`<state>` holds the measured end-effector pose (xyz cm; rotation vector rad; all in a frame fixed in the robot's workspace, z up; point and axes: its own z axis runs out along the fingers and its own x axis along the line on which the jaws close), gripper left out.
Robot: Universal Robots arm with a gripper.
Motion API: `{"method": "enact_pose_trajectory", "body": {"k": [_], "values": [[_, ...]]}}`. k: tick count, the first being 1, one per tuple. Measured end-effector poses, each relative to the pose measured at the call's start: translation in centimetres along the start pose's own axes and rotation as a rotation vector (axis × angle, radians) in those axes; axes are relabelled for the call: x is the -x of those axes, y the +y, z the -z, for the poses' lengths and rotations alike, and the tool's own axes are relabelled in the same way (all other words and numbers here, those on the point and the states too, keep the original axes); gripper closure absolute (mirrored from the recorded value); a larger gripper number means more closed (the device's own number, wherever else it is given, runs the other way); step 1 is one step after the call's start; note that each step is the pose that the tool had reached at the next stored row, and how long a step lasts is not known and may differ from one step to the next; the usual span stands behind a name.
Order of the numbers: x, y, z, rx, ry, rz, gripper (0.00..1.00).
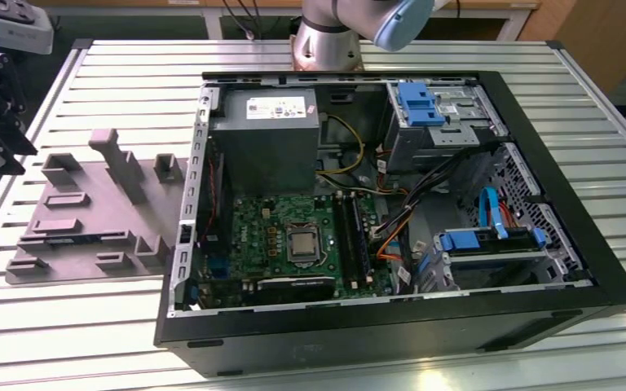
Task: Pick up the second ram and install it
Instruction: 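Pick up the second ram and move it above second insertion slot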
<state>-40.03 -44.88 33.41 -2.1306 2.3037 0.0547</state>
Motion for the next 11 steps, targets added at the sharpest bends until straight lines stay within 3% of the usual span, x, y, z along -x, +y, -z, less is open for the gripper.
{"method": "enact_pose_trajectory", "body": {"k": [11], "values": [[-0.05,-0.01,-0.29,0.0001,-0.0012,0.0,0.64]]}}
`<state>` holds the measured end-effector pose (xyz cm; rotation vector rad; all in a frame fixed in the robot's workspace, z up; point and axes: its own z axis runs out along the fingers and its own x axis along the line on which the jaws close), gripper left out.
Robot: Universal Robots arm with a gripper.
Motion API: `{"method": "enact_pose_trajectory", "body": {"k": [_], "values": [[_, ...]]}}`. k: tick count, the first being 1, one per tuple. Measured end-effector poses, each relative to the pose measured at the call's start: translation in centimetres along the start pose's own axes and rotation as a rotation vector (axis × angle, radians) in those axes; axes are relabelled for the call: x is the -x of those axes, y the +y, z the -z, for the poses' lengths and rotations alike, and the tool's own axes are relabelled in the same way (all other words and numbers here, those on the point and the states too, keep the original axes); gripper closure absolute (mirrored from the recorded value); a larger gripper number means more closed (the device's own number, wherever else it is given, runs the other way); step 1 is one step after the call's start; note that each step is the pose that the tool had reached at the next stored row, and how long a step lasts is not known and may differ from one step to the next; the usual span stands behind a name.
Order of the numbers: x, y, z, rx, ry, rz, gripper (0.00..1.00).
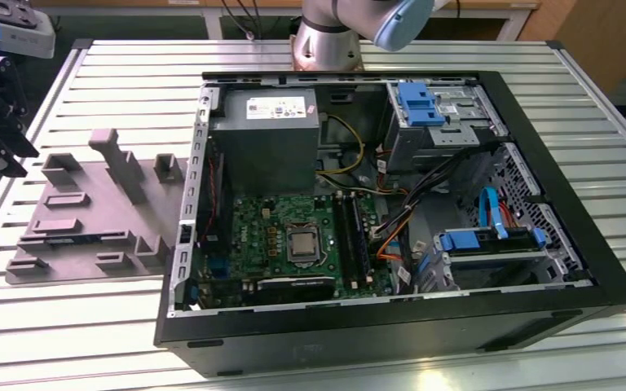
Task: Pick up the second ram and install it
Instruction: 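Pick up the second ram and move it above second insertion slot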
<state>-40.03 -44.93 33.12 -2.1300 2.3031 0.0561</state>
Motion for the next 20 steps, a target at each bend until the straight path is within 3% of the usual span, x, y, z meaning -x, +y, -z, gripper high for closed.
{"method": "enact_pose_trajectory", "body": {"k": [8,20], "values": [[-0.01,0.0,-0.15,0.0004,0.0002,0.016,0.64],[-0.24,-0.05,-1.5,0.001,0.0007,0.029,0.64]]}}
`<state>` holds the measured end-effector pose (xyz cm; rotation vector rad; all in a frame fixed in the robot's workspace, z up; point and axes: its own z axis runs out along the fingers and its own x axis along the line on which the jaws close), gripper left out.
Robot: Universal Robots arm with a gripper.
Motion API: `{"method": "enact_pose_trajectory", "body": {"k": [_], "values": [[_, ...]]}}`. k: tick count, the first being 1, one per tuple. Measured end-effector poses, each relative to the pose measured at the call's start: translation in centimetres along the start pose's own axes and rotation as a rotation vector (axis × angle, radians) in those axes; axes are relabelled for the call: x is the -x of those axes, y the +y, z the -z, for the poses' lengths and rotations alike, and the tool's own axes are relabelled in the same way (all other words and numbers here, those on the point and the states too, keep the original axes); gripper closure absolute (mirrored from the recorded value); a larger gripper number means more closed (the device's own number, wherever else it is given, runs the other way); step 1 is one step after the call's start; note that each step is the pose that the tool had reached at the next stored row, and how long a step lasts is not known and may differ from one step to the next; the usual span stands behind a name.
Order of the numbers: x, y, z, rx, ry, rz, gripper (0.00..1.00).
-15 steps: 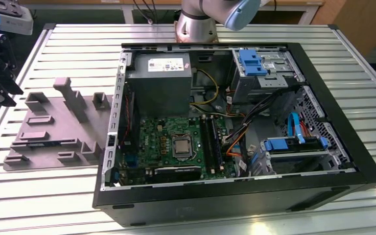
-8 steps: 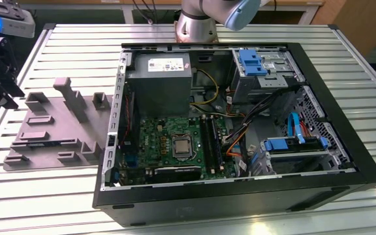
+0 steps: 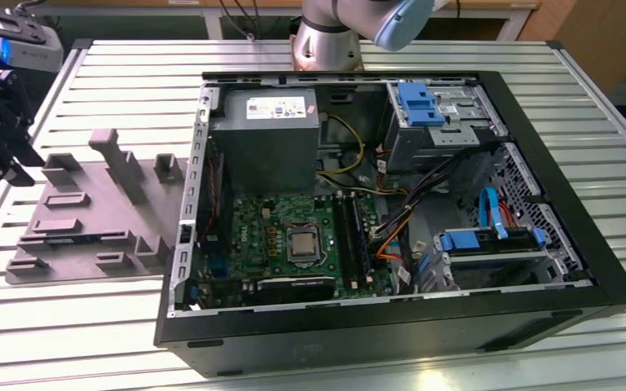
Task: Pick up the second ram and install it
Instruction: 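Pick up the second ram and move it above second insertion slot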
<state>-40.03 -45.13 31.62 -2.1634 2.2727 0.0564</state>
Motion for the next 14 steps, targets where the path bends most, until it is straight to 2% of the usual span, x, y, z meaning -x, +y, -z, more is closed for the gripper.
{"method": "enact_pose_trajectory", "body": {"k": [14], "values": [[-0.38,-0.04,-1.19,-0.0003,-0.0002,-0.013,0.64]]}}
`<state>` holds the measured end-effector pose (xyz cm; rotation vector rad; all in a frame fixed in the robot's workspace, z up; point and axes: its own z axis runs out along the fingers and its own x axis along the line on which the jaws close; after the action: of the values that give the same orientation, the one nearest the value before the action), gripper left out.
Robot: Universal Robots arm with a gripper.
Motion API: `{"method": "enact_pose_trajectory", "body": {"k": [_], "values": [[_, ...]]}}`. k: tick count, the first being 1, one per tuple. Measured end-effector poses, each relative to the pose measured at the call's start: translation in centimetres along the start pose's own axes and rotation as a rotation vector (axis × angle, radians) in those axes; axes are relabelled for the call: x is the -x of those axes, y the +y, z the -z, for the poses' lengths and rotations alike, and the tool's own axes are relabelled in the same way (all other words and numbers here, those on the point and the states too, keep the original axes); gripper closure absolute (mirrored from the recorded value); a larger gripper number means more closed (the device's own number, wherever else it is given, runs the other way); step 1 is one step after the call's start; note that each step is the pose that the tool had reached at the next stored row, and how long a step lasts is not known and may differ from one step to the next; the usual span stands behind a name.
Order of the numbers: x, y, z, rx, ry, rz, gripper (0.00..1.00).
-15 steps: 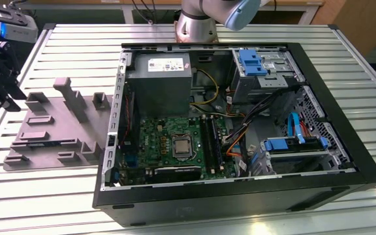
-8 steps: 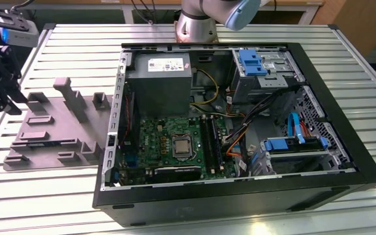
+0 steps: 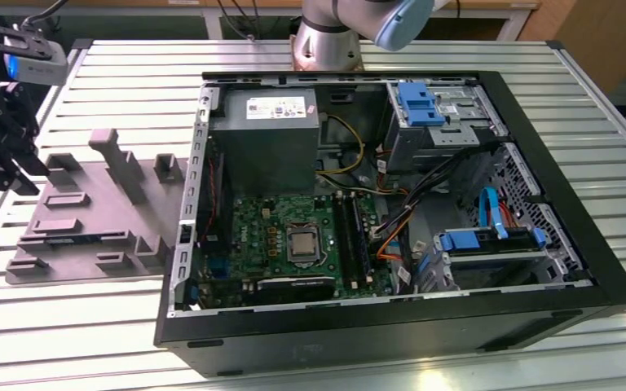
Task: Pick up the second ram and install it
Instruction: 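Pick up the second ram and move it above second insertion slot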
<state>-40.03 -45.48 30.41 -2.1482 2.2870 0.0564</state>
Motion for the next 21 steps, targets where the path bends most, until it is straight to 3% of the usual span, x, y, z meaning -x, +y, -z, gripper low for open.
{"method": "enact_pose_trajectory", "body": {"k": [9,21], "values": [[-0.02,0.0,-0.13,-0.0004,-0.0003,0.0,0.64],[-0.35,-0.05,-1.24,-0.0003,-0.0002,0.0,0.64]]}}
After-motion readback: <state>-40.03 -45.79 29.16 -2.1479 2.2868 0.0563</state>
